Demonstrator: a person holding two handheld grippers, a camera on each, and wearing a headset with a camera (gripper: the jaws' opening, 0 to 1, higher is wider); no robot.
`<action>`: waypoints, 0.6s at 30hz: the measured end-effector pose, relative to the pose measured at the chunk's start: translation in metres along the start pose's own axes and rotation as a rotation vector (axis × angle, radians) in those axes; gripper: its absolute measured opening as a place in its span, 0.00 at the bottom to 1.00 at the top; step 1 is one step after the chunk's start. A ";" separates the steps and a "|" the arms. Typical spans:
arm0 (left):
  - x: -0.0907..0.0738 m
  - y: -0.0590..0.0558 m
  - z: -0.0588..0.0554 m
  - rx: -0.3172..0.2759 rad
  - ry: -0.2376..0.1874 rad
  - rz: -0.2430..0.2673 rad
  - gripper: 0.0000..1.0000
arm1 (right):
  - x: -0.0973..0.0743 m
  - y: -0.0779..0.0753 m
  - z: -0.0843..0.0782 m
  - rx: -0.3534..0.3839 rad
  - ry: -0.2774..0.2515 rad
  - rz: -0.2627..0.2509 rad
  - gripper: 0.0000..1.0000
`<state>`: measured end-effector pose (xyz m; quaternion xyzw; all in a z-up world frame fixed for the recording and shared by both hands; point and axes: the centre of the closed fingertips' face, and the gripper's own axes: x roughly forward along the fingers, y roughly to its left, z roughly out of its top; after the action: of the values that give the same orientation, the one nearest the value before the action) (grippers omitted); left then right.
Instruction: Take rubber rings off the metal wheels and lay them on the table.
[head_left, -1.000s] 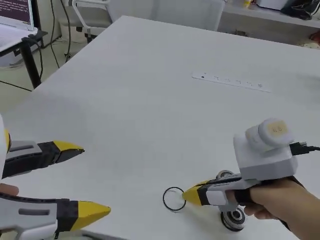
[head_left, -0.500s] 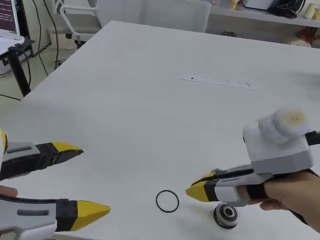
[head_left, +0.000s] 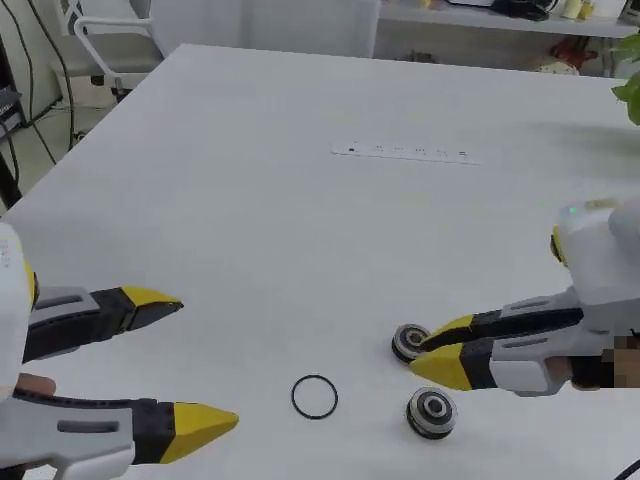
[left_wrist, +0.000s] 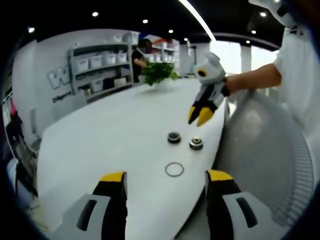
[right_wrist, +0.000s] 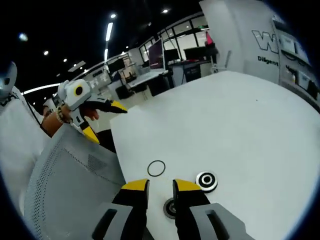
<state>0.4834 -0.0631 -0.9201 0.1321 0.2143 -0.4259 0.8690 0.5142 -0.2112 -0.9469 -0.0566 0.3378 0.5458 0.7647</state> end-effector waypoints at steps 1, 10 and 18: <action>0.002 -0.002 0.002 0.005 0.000 -0.010 0.64 | -0.002 -0.003 -0.002 0.021 -0.013 -0.004 0.17; 0.027 -0.014 0.029 0.096 0.003 -0.093 0.62 | -0.006 -0.029 -0.037 0.060 0.077 -0.064 0.17; 0.056 -0.027 0.070 0.194 -0.029 -0.169 0.58 | 0.000 -0.029 -0.054 0.058 0.148 -0.041 0.20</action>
<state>0.5107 -0.1467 -0.8873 0.1910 0.1698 -0.5183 0.8162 0.5149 -0.2476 -0.9964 -0.0816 0.4078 0.5141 0.7501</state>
